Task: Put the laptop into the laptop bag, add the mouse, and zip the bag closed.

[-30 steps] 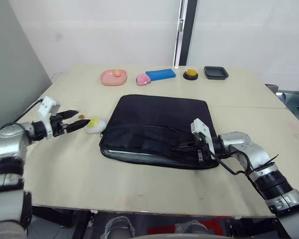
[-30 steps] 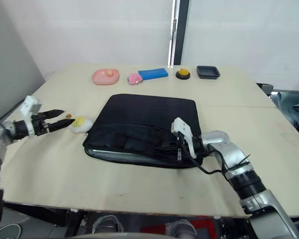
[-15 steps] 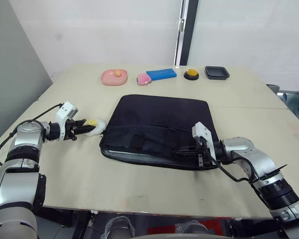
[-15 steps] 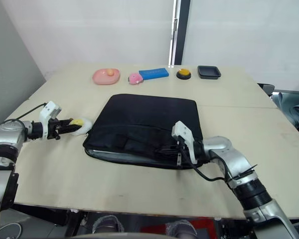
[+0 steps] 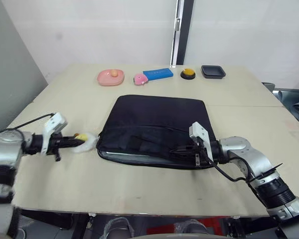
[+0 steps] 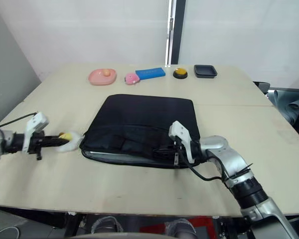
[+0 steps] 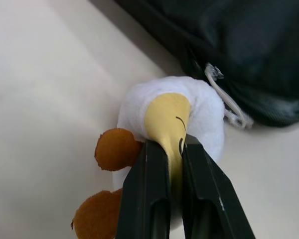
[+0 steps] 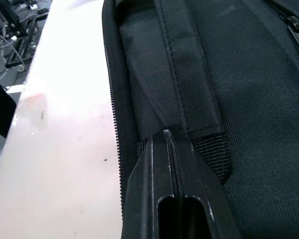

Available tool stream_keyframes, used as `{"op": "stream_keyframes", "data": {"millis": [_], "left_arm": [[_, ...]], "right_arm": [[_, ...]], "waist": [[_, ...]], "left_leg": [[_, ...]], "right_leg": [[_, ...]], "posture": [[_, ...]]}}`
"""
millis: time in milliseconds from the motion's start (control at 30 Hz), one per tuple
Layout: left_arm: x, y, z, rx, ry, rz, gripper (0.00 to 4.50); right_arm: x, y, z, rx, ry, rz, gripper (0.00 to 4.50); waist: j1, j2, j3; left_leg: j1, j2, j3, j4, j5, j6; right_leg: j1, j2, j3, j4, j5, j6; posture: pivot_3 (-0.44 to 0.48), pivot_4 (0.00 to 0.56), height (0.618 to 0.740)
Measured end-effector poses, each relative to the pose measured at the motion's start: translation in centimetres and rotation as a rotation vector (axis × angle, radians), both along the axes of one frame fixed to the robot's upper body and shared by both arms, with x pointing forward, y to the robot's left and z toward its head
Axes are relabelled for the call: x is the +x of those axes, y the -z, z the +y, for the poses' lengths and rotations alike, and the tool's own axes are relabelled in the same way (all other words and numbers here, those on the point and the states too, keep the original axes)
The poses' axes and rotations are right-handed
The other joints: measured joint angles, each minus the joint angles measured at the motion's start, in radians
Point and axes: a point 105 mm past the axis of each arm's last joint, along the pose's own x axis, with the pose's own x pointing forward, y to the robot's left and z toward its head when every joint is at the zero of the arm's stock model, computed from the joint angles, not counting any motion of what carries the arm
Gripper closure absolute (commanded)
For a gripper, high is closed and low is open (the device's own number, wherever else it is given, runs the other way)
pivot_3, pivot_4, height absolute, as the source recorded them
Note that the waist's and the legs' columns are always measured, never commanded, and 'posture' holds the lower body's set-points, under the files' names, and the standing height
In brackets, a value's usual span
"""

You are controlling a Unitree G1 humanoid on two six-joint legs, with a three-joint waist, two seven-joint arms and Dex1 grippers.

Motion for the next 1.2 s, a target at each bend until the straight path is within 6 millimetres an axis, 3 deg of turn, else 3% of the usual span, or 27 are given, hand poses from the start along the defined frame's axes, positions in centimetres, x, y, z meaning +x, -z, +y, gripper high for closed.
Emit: {"op": "stream_keyframes", "data": {"millis": [100,333,867,1200], "left_arm": [[-2.1,-0.6,-0.6,-0.003,0.053,0.028,4.46],[-4.0,-1.4,-2.1,0.004,0.125,0.033,4.46],[-3.9,0.2,-3.8,0.01,0.139,0.051,4.46],[-3.9,0.3,-3.9,0.01,0.148,0.05,4.46]], "right_arm": [[0.3,0.1,-0.1,0.0,0.008,0.003,4.5],[0.8,0.0,0.1,-0.001,0.008,0.007,4.5],[1.2,-2.1,-0.6,0.075,0.013,0.075,4.5],[2.8,-2.7,-0.8,0.014,0.032,0.0,4.5]], "waist": [[-0.001,0.001,0.0],[-0.005,0.002,0.001],[-0.01,0.002,0.004],[-0.01,0.002,0.005]], "left_leg": [[0.001,0.0,0.0,0.0,0.0,0.0],[0.001,0.0,0.0,-0.001,0.0,0.0],[-0.003,0.0,0.002,-0.007,0.0,0.001],[-0.003,0.0,0.003,-0.007,0.001,0.001]], "right_leg": [[0.001,0.0,0.0,0.0,0.0,0.0],[0.001,0.001,0.001,0.001,0.0,0.0],[-0.005,0.001,0.001,-0.006,0.0,-0.001],[-0.005,0.001,0.001,-0.006,0.0,-0.001]], "posture": [[0.0,0.15,0.74],[0.0,0.15,0.74],[0.0,0.15,0.74],[0.0,0.15,0.74]]}}
